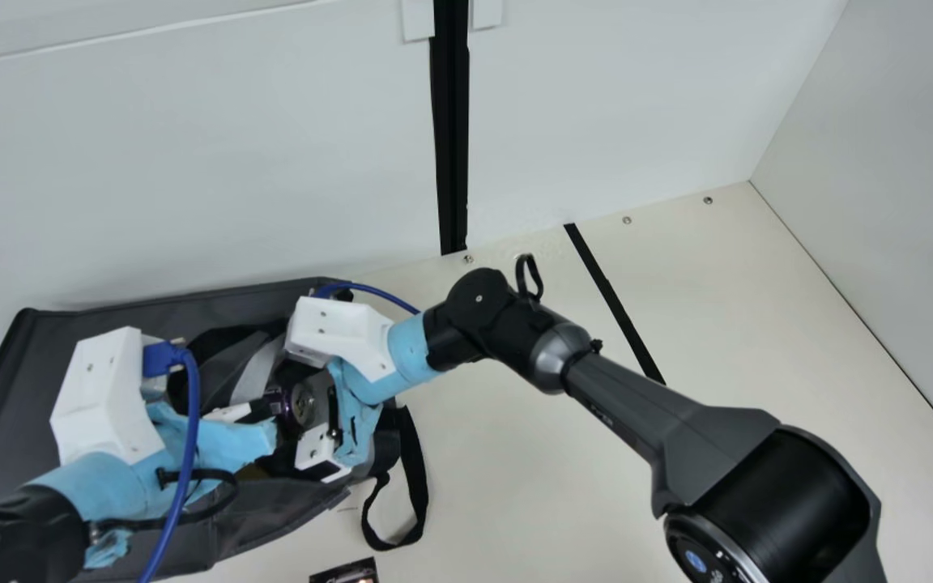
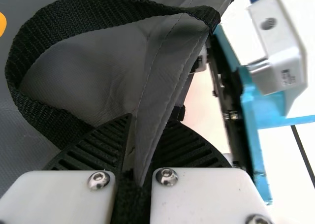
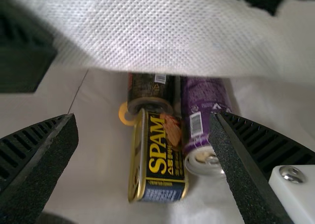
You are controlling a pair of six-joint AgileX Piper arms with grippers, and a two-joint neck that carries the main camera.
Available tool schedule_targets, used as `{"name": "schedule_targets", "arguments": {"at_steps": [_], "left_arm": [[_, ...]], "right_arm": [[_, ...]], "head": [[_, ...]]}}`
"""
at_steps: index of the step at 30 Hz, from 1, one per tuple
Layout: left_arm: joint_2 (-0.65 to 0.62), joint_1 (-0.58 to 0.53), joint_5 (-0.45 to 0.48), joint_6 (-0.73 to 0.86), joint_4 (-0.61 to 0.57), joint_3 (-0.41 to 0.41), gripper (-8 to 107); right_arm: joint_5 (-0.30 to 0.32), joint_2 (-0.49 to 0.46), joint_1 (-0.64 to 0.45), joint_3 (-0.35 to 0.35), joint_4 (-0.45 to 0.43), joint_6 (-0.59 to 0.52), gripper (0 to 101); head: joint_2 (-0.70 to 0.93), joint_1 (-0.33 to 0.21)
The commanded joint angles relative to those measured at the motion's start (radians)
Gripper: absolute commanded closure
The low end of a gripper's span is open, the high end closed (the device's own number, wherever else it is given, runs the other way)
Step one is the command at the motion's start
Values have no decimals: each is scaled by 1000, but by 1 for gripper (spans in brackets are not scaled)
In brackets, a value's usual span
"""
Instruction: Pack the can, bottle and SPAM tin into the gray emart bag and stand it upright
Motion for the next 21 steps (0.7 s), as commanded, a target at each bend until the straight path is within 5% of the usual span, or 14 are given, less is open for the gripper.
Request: {"name": "schedule_targets", "arguments": {"at_steps": [1,21], "left_arm": [[0,0,0,0,0,0,107],[0,0,0,0,0,0,107]], "right_arm": [[7,-11,-10,12,2,-8,6],[11,-208,-148,210,13,-64,6]], "head": [[-1,-23],[-1,-23]]}}
